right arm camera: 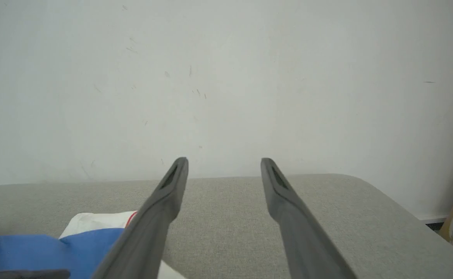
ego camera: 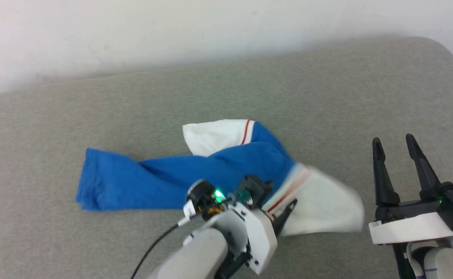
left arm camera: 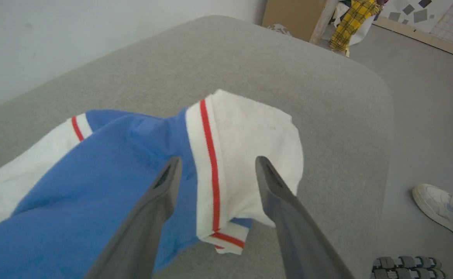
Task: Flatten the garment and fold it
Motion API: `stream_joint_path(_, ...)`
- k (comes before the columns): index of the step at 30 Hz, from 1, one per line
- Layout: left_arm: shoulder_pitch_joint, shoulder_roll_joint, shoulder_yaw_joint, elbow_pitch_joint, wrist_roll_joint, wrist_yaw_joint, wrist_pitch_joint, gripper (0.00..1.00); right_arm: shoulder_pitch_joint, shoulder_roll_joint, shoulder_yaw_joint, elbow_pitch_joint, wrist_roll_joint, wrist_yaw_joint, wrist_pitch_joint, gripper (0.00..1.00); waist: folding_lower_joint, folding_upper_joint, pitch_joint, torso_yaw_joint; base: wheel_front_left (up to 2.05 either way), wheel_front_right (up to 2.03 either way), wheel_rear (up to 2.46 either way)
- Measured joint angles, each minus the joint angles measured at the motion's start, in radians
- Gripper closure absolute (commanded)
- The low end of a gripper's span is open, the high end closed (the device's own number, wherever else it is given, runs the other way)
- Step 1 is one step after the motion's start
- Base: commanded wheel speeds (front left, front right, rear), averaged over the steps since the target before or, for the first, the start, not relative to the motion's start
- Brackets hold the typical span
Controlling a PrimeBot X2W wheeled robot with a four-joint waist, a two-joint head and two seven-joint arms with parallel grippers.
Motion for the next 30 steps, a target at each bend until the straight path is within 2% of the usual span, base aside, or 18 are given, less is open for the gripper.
stream_joint_path(4, 0.021, -0.017, -0.045, 0.050, -0.003, -0.012, -0.051, 0.00, 0.001, 0.000, -0.010, 0.004, 0.002, 0.000, 0.000, 0.00, 0.0001, 0.0000, 0.008, -0.035, 0.00, 0.00, 0.00)
stream_joint_path(8, 0.015, -0.015, -0.018, 0.063, -0.003, -0.001, -0.135, 0.00, 0.008, 0.000, -0.015, 0.012, 0.002, 0.000, 0.000, 0.00, 0.0001, 0.0000, -0.001, -0.034, 0.00, 0.00, 0.00)
stream_joint_path(11, 0.001, 0.019, 0.038, 0.053, -0.003, 0.032, -0.209, 0.00, 0.019, 0.000, -0.012, 0.017, 0.000, 0.000, 0.000, 0.00, 0.0001, 0.0000, -0.014, -0.020, 0.00, 0.00, 0.00)
stream_joint_path(15, -0.012, 0.099, 0.126, 0.013, -0.016, 0.076, -0.299, 0.00, 0.048, 0.000, -0.013, 0.024, -0.010, 0.000, 0.000, 0.00, 0.0001, 0.0000, -0.040, 0.014, 0.00, 0.00, 0.00)
stream_joint_path(17, -0.002, 0.135, 0.171, -0.012, -0.041, 0.084, -0.322, 0.00, 0.063, 0.000, -0.015, 0.027, -0.016, 0.000, 0.000, 0.00, 0.0001, 0.0000, -0.057, 0.036, 0.00, 0.00, 0.00)
stream_joint_path(24, 0.148, 0.255, 0.334, -0.144, -0.064, 0.182, -0.363, 0.00, 0.116, 0.000, -0.016, 0.042, -0.026, 0.000, 0.000, 0.00, 0.0000, 0.0000, -0.111, 0.118, 0.00, 0.00, 0.00)
stream_joint_path(26, 0.215, 0.272, 0.371, -0.208, -0.062, 0.192, -0.366, 0.00, 0.123, 0.000, -0.016, 0.041, -0.026, 0.000, 0.000, 0.00, 0.0000, 0.0000, -0.124, 0.138, 0.00, 0.00, 0.00)
stream_joint_path(30, 0.364, 0.256, 0.477, -0.363, -0.030, 0.261, -0.366, 0.00, 0.130, 0.000, -0.015, 0.045, -0.026, 0.000, 0.000, 0.00, -0.0001, 0.0000, -0.137, 0.172, 0.00, 0.00, 0.00)
